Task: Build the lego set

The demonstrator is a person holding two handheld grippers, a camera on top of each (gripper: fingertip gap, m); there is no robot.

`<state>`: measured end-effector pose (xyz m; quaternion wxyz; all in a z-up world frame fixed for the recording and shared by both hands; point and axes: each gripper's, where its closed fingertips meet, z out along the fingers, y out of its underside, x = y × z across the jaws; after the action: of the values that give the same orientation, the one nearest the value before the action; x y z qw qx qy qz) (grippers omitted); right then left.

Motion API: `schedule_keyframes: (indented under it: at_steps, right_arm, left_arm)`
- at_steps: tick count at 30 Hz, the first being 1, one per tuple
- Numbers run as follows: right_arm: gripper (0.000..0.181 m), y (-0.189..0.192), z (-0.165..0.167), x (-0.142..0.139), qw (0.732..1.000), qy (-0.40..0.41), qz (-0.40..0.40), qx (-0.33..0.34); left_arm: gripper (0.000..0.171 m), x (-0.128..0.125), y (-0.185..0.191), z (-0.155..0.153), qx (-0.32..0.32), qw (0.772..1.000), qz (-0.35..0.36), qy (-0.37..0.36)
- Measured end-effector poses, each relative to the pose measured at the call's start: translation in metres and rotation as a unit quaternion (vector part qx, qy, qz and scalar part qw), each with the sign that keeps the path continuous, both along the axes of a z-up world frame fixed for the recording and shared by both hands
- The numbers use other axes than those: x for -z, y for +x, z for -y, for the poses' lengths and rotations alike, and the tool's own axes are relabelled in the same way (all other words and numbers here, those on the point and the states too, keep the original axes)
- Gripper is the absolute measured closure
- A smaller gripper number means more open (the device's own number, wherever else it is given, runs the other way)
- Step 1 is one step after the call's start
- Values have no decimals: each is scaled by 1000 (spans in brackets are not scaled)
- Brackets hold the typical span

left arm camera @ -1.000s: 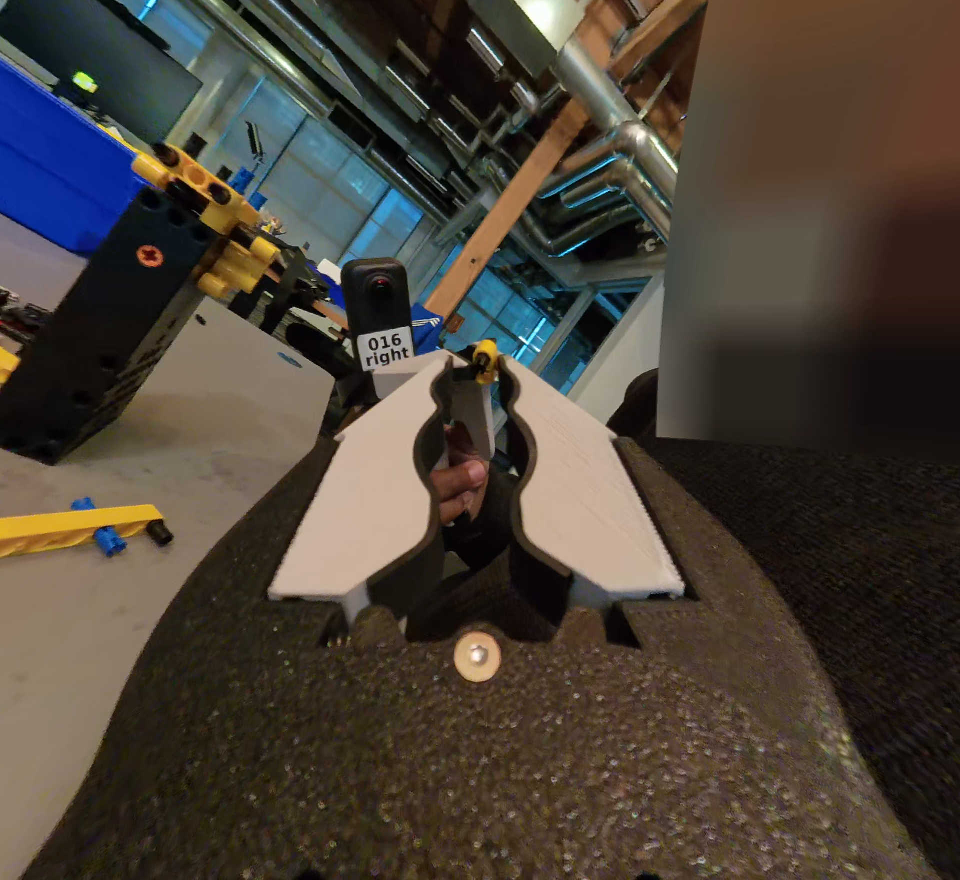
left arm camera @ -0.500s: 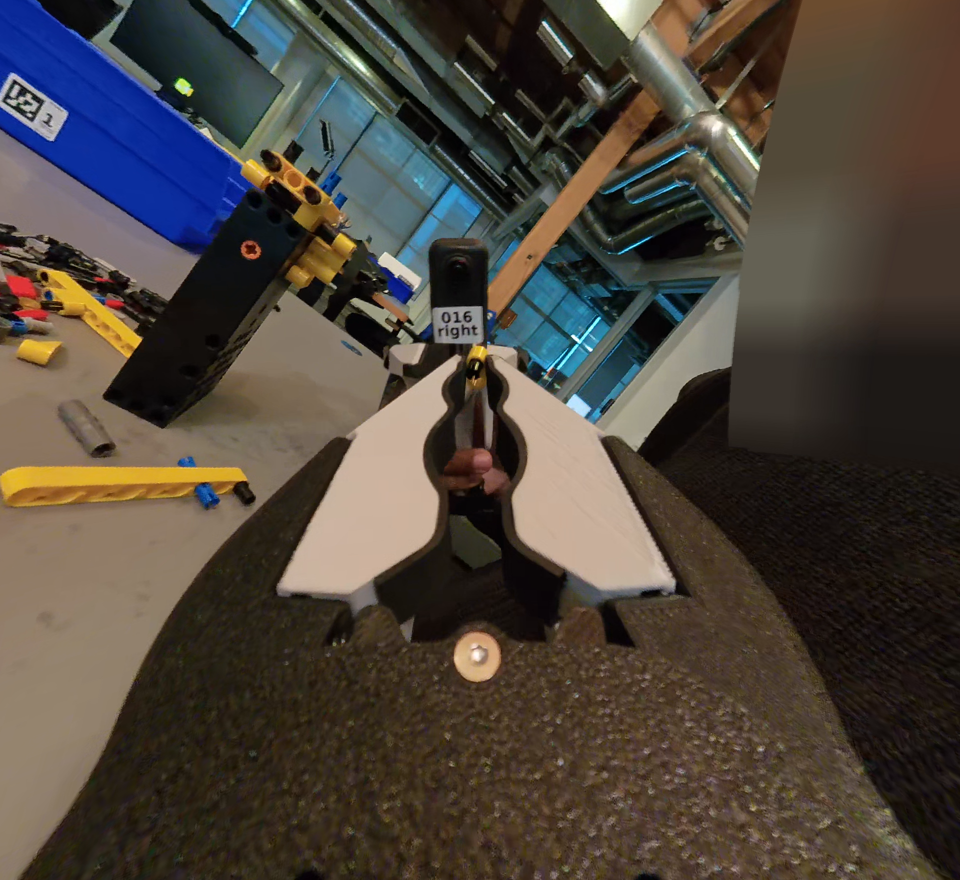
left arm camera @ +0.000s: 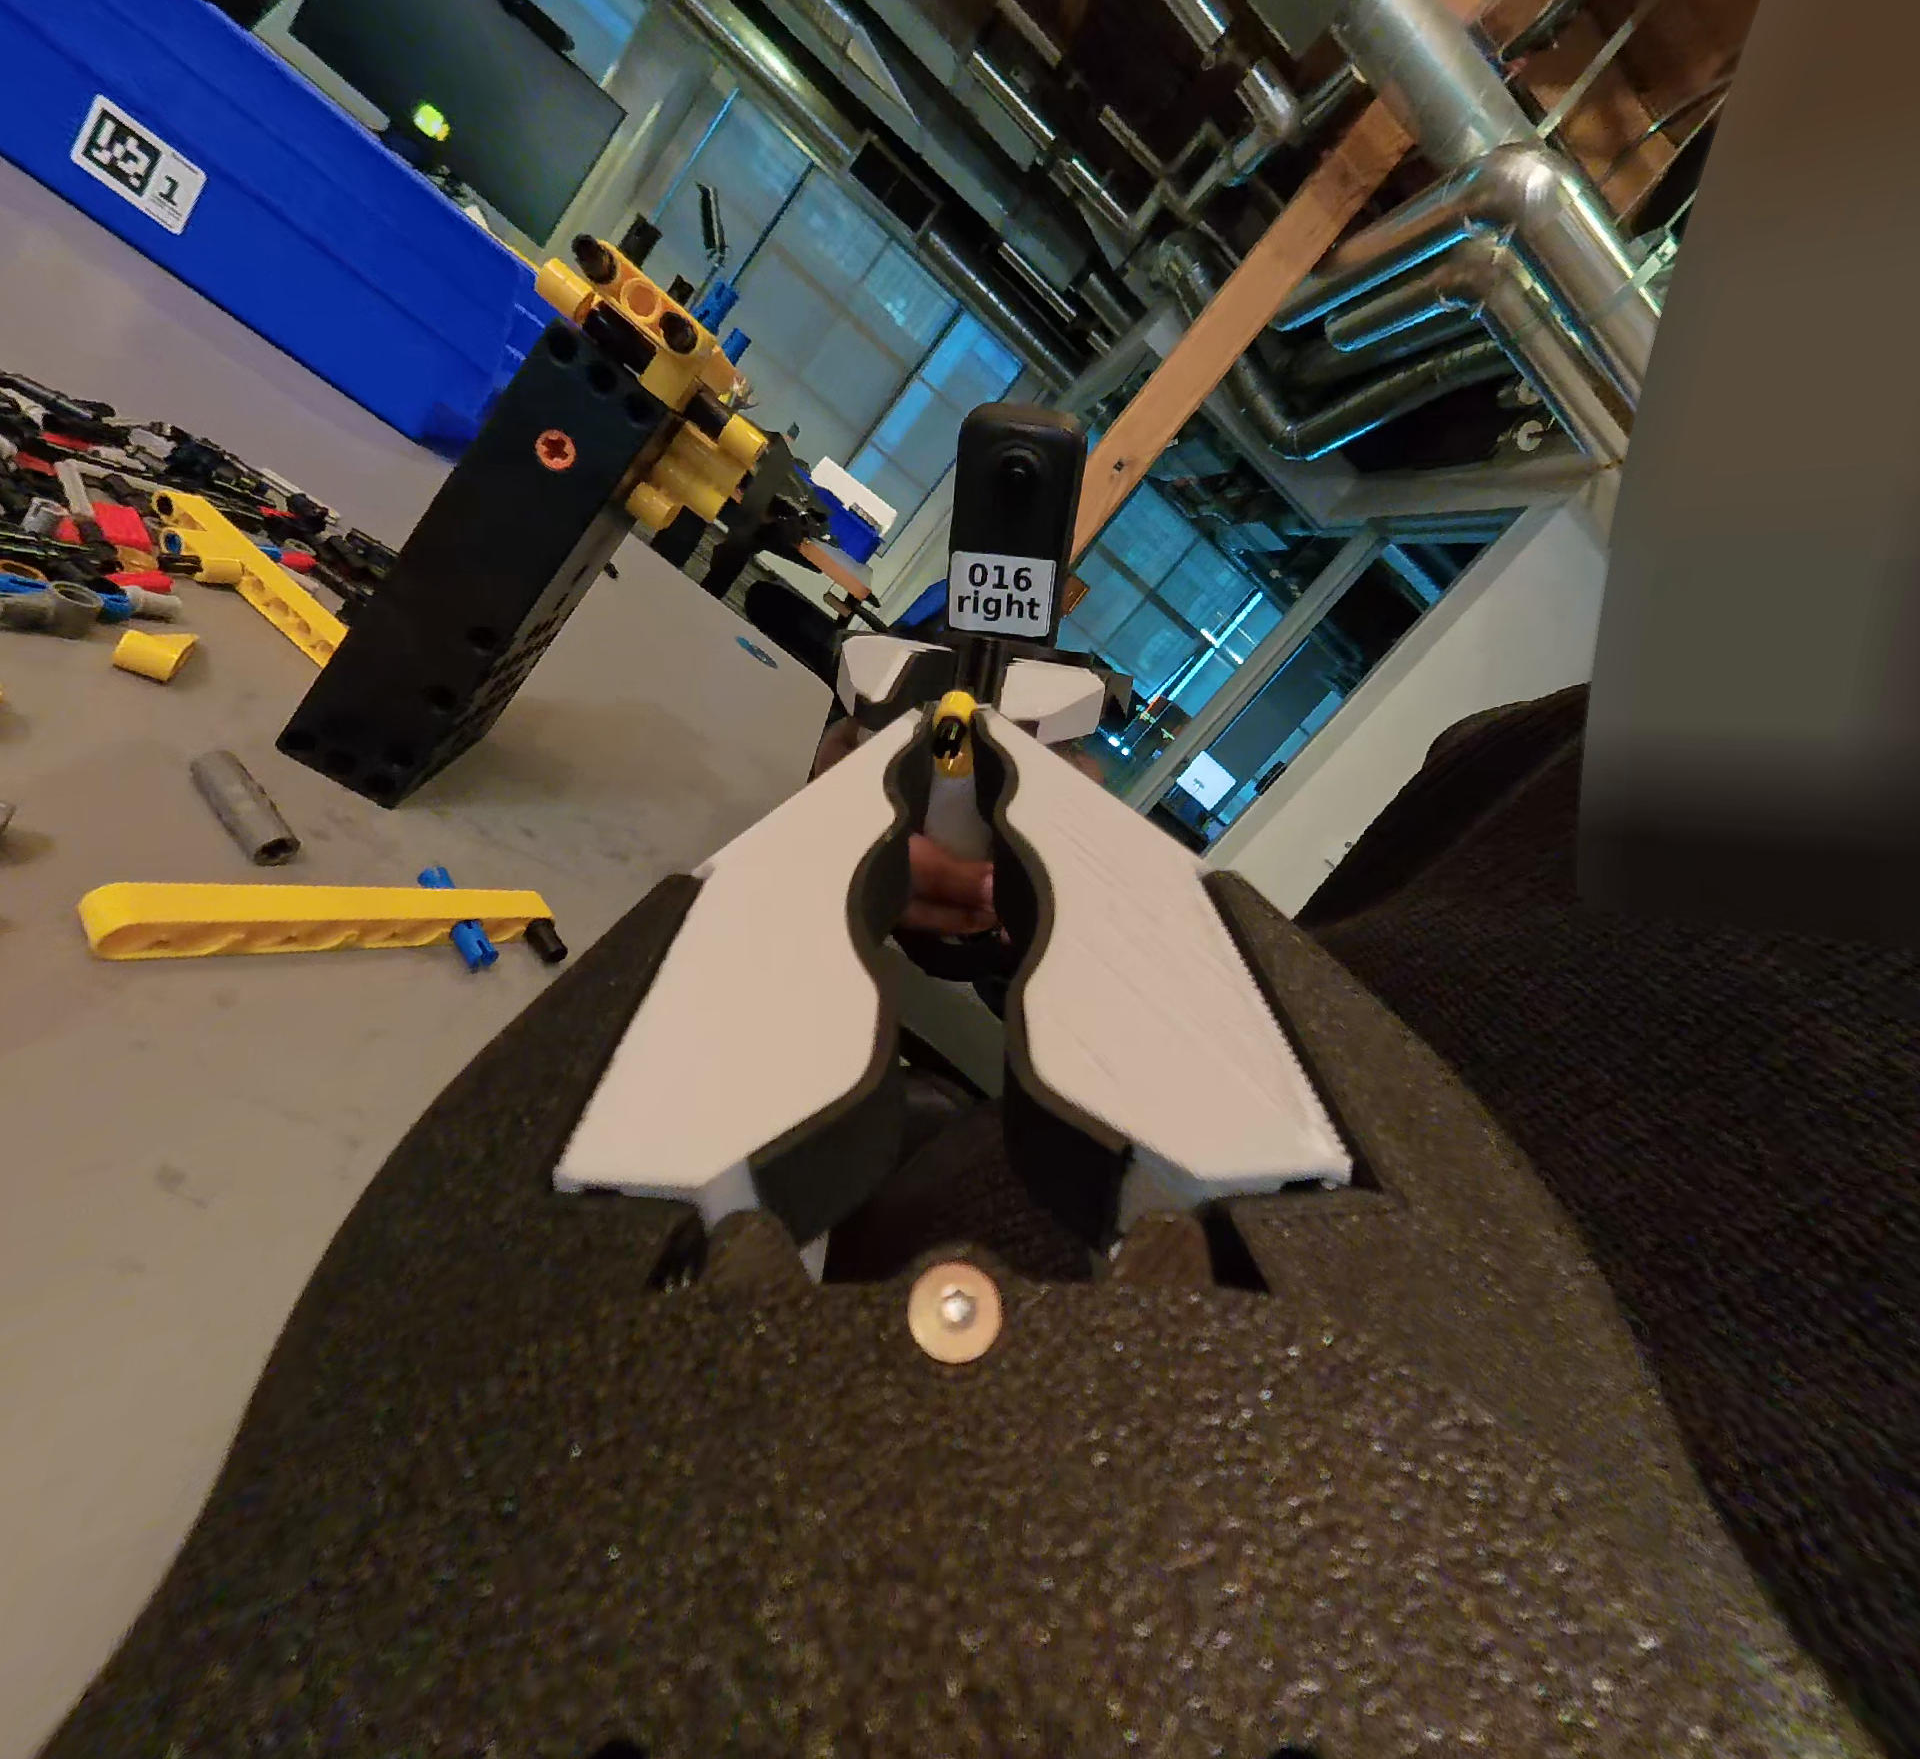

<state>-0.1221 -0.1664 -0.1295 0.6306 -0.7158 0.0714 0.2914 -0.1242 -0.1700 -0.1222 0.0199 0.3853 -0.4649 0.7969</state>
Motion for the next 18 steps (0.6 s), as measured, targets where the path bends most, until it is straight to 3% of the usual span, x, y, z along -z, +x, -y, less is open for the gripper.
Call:
schedule_keyframes:
  at_steps: [18]
  right_arm:
    - [169,-5,1,9,999,-21,17,-19]
  left_arm:
    - [165,6,2,7,2,1000,-12,28]
